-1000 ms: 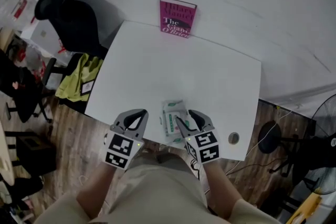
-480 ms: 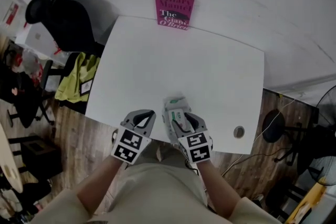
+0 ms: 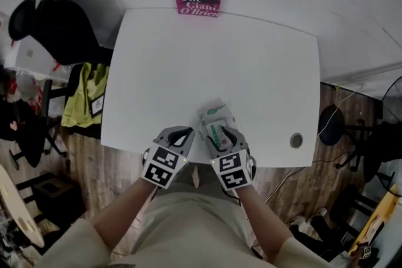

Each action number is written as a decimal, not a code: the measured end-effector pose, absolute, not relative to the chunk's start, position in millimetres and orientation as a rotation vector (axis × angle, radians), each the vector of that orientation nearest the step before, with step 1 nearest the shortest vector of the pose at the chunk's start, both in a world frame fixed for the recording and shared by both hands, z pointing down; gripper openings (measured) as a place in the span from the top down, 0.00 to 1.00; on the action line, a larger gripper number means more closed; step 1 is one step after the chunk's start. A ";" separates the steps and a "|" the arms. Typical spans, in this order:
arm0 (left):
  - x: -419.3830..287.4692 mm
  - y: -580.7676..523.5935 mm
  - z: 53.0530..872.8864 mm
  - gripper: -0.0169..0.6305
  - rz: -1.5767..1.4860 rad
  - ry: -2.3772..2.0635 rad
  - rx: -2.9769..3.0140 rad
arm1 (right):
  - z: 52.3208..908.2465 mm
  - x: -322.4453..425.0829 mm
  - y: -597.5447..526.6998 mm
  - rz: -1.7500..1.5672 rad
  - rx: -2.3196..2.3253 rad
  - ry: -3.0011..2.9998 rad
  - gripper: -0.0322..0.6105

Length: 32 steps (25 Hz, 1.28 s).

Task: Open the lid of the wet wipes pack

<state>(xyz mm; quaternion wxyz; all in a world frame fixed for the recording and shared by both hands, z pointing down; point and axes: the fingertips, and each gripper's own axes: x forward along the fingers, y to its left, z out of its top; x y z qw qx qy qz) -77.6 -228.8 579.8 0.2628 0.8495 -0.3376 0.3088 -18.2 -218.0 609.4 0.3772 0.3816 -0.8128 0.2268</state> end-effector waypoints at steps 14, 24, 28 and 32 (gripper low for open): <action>-63.9 -222.9 634.9 0.94 0.878 -0.797 2.214 | 631.5 -18.7 -208.4 0.465 0.998 -1.994 0.62; -46.5 -222.8 649.5 0.94 0.784 -0.712 2.186 | 628.5 -18.7 -209.4 0.523 1.124 -2.036 0.67; -39.6 -221.9 655.7 0.94 0.848 -0.698 2.198 | 622.3 -22.6 -206.1 0.533 1.185 -2.065 0.81; -40.8 -222.2 658.5 0.94 0.844 -0.705 2.183 | 620.9 -23.0 -207.6 0.567 1.217 -2.074 0.82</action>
